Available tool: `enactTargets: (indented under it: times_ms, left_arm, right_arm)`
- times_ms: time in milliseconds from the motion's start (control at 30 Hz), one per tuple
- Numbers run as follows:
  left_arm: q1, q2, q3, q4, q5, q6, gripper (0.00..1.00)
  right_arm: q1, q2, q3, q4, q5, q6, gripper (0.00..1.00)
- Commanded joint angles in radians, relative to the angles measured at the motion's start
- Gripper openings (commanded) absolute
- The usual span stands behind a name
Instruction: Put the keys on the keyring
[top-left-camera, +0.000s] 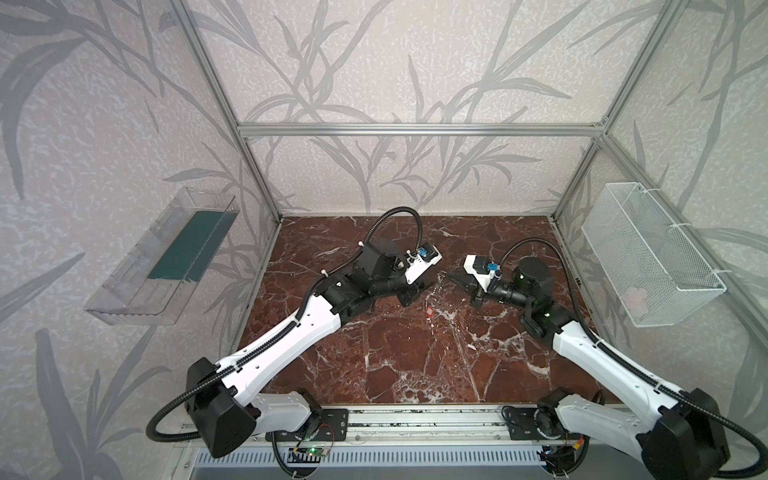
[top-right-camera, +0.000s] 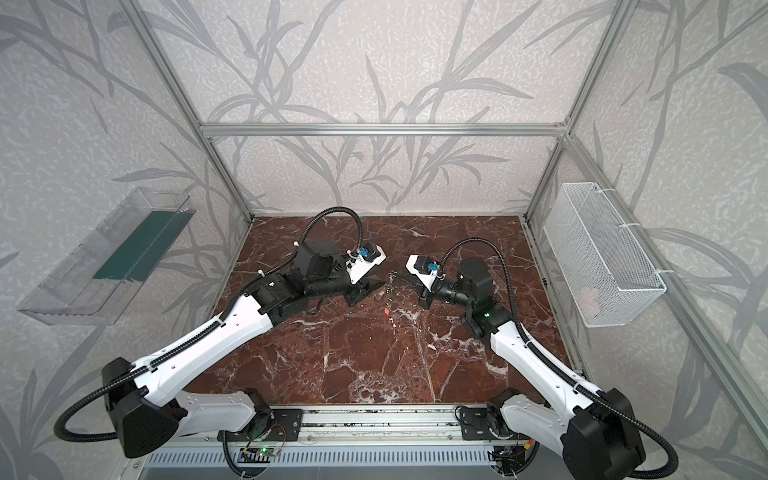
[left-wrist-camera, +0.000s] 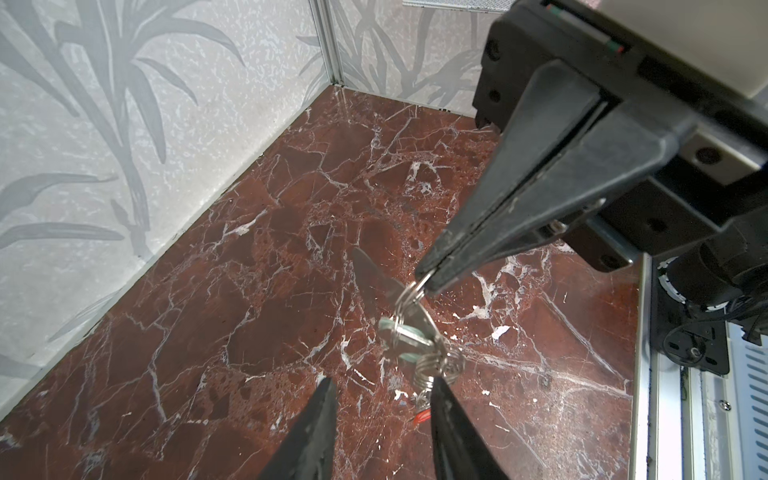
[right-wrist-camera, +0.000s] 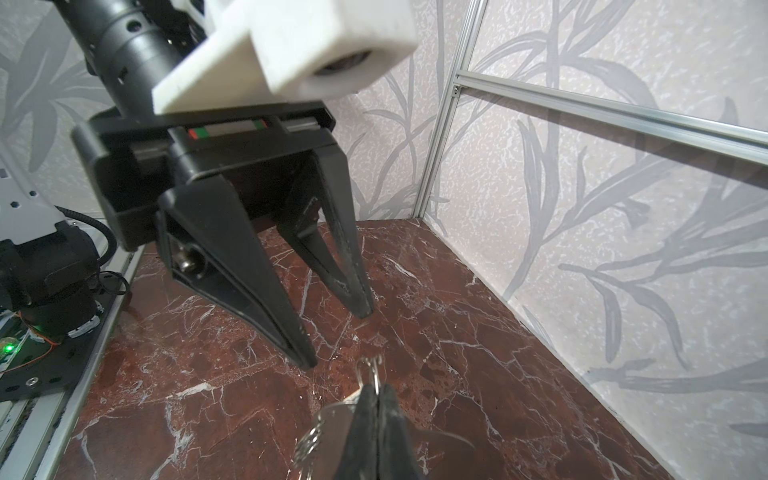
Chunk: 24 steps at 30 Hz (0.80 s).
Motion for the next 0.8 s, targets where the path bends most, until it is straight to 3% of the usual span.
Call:
enactTargets:
  times_ms: [0, 200, 600, 767]
  left_arm:
    - [0.003, -0.023, -0.034, 0.114, 0.021, -0.024, 0.39]
    - [0.002, -0.052, -0.097, 0.255, 0.063, -0.052, 0.37]
    - [0.023, -0.056, -0.119, 0.296, 0.203, -0.066, 0.28]
    - [0.028, -0.036, -0.107, 0.297, 0.234, -0.063, 0.20]
  right_arm:
    - [0.003, -0.028, -0.001, 0.065, -0.001, 0.032, 0.00]
    - [0.002, -0.034, -0.011, 0.085, -0.021, 0.030, 0.00]
    - [0.003, -0.029, -0.025, 0.137, -0.090, 0.018, 0.00]
    - [0.002, -0.033, -0.030, 0.154, -0.133, 0.010, 0.00]
